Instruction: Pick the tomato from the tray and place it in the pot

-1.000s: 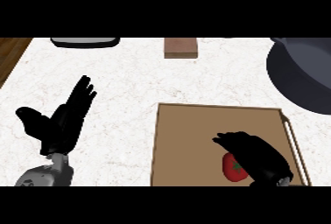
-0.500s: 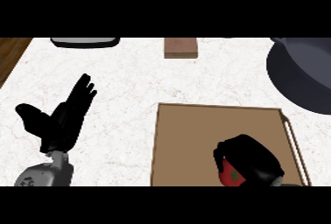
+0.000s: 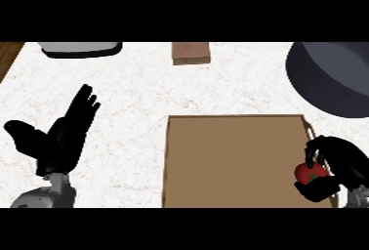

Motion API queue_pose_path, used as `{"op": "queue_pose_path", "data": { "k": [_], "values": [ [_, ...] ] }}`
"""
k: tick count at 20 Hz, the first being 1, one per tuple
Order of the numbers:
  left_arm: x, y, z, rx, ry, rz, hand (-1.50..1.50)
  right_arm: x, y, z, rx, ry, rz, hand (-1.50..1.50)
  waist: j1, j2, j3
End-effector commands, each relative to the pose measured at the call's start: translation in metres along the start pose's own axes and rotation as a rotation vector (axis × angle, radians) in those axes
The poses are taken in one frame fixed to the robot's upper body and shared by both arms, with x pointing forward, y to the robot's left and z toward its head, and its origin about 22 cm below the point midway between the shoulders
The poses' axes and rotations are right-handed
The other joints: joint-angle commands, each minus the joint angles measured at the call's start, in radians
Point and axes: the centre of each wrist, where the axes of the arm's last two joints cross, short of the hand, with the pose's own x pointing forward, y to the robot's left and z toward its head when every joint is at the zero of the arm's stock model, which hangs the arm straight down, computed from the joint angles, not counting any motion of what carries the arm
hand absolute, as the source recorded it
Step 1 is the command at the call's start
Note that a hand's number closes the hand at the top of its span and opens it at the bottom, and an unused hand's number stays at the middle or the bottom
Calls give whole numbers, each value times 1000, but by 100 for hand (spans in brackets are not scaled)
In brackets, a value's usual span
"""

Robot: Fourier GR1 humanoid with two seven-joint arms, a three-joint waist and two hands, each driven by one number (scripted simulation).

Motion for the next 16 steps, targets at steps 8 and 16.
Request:
{"op": "queue_pose_path", "data": {
  "k": [8, 16],
  "values": [
    [2, -14, -1, -28, -9, 2, 0, -120, -117, 18, -522, 651, -195, 150, 48, -6, -1],
    [2, -5, -6, -48, 5, -11, 0, -83, -197, 69, -762, 452, -120, 150, 51, -8, -3]
  ]
}}
